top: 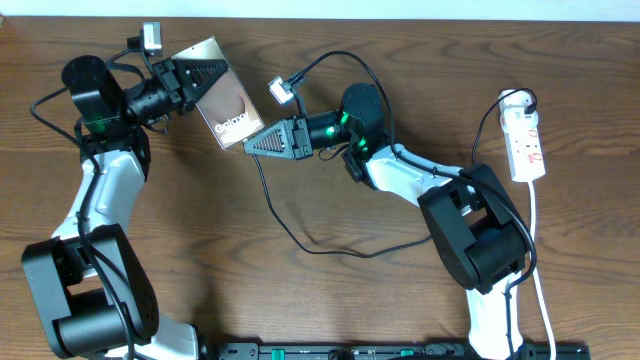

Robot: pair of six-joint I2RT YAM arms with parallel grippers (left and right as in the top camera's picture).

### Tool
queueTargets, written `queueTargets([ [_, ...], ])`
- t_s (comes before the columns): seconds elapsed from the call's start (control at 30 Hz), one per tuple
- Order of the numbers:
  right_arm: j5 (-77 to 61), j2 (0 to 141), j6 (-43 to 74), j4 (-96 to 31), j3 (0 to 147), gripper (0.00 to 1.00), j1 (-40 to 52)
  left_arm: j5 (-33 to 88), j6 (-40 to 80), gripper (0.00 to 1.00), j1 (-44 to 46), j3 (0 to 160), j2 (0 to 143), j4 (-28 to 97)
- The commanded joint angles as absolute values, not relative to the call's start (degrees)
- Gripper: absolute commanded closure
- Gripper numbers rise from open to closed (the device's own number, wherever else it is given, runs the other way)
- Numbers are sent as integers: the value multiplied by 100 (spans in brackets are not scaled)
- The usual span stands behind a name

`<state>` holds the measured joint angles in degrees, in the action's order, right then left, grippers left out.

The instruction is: Plug charger to phone and switch on socket

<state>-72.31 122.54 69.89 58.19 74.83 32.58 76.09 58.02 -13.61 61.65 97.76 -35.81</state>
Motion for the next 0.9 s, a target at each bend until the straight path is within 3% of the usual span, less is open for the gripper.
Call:
queueTargets([
  [0.0, -6055, 12228, 6936, 5874, 7612, 94, 3153, 8372, 5811, 93, -1188, 6182, 9773, -3524],
  [0.17, -6125, 12228, 6934, 5878, 7612, 83, 3153, 8374, 5808, 92, -1302, 6182, 9773, -3524],
  [0.23, -6165, 12228, 6932, 5878, 7612, 63, 3153, 8377, 5808, 93, -1406, 6182, 9773, -3524],
  [0.43, -6230, 12228, 6917, 5878, 7612, 21, 3155, 8381, 5811, 92, -1599, 6182, 9773, -3522],
  [0.57, -6274, 12228, 6914, 5878, 7612, 2, 3155, 8379, 5806, 93, -1649, 6182, 9773, -3524],
  [0.87, -6532, 12228, 6648, 5894, 7612, 1, 3153, 8547, 5371, 93, -1649, 6182, 9773, -3522],
])
